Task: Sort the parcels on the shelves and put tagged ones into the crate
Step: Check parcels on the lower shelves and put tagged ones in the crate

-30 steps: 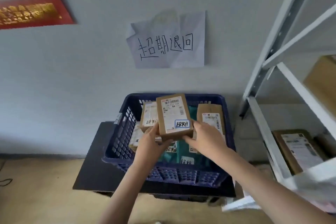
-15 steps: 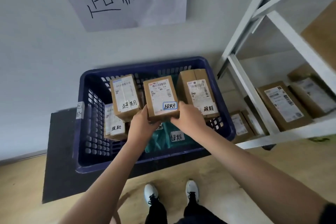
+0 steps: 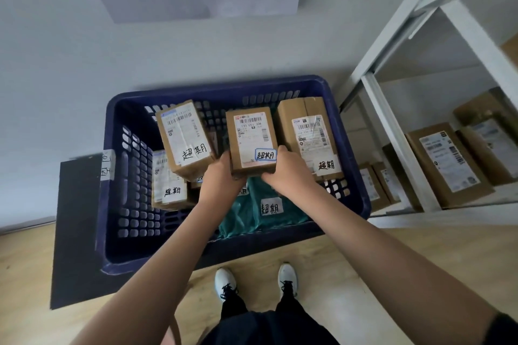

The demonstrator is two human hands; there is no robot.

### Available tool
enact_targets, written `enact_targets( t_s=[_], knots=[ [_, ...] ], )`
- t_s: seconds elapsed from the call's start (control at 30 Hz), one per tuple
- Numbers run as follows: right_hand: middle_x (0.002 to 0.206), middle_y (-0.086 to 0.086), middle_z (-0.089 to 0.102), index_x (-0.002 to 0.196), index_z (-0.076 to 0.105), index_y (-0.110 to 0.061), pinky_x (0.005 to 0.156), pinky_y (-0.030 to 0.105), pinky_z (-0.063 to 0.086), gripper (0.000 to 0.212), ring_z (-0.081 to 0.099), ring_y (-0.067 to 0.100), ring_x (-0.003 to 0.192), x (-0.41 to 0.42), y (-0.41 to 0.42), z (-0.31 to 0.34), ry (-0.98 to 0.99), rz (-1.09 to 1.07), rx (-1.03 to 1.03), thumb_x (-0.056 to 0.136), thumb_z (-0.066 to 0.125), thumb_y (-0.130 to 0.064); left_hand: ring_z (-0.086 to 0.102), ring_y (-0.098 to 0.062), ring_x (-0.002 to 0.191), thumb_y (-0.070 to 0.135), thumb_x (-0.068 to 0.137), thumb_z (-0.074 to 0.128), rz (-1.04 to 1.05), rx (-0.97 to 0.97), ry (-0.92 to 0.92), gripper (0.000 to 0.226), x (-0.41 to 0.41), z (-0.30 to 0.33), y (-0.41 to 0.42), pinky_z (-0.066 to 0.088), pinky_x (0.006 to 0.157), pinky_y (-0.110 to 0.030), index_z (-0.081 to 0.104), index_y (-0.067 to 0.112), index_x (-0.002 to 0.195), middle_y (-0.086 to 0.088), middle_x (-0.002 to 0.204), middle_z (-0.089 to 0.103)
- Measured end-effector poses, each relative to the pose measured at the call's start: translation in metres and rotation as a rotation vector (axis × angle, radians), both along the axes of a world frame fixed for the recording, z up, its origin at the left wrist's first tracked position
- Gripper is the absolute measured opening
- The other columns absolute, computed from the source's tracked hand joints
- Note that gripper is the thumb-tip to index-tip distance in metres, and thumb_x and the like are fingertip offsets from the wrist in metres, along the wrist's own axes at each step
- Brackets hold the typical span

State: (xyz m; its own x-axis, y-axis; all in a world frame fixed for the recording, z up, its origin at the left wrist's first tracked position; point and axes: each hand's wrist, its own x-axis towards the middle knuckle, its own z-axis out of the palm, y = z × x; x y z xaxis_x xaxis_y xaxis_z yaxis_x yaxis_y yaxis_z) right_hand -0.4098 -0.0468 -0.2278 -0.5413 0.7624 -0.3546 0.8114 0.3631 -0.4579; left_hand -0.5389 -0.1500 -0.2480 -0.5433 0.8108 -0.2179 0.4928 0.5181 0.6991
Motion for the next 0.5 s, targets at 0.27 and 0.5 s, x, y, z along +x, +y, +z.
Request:
enact_targets(
  t_s=[0.27, 0.5],
  knots=[
    [0.104, -0.003, 0.065, 0.125, 0.049, -0.018, 0.073, 0.031, 0.06, 0.04, 0.066, 0.015, 0.086, 0.037, -0.014, 0.018, 0.096, 0.156, 0.226, 0.09, 0.068, -0.026, 0.067, -0.006, 0.088, 0.022, 0.082, 0.078, 0.052, -0.059, -0.079, 0.049, 0.006, 0.03, -0.044, 0.059, 0.079, -0.031, 0.058, 0.019, 0.126, 0.012, 0.098, 0.067],
    [0.123, -0.001, 0.065, 0.139, 0.052, -0.018, 0.077, 0.029, 0.059, 0.052, 0.068, 0.016, 0.096, 0.093, -0.011, 0.048, 0.222, 0.213, 0.402, 0.093, 0.066, -0.037, 0.06, -0.01, 0.108, 0.035, 0.087, 0.072, 0.031, 0.049, 0.152, 0.055, 0.038, 0.069, -0.081, 0.054, 0.093, -0.038, 0.052, 0.024, 0.137, 0.006, 0.127, 0.061]
  ],
)
